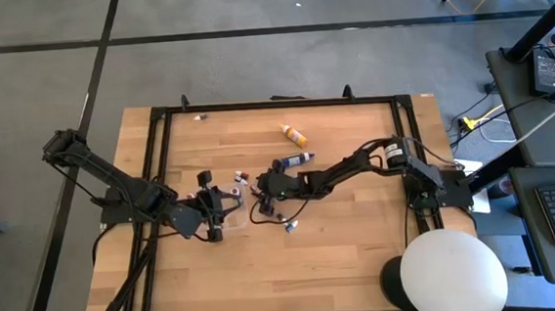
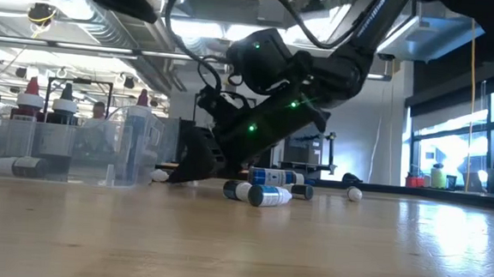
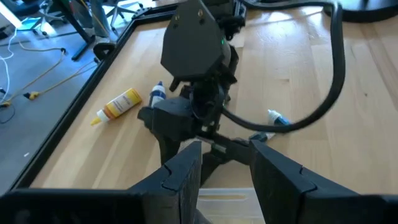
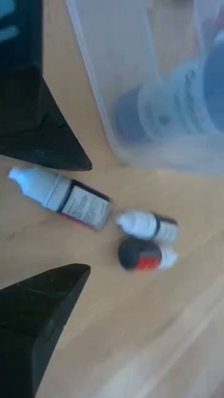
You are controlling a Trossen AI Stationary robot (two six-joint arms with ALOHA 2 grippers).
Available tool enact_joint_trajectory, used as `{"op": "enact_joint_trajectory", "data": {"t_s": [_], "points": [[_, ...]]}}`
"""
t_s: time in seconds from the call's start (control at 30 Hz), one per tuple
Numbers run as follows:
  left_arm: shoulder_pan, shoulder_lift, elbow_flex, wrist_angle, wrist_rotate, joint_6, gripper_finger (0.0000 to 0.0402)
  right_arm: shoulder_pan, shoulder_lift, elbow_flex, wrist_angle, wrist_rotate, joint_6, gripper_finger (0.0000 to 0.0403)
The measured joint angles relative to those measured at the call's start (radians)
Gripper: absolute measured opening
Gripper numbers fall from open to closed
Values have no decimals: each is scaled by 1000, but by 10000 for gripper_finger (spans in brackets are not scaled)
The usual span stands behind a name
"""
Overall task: Pick & Place food coloring
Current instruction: Put the bottom small red food coloring bottle into the transparent bin
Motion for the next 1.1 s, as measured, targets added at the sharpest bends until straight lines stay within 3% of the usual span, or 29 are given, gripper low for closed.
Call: {"op": "enact_joint_trajectory", "data": {"t_s": [0.23, 0.8, 1.1], "points": [[0, 0, 0, -8, 1, 2, 131, 4, -1, -2, 0, -15, -9, 246], [0, 0, 0, -8, 0, 2, 128, -3, -2, -2, -26, -65, -82, 77], [0, 0, 0, -7, 0, 2, 128, 4, -72, -5, -120, -15, -137, 78]]}}
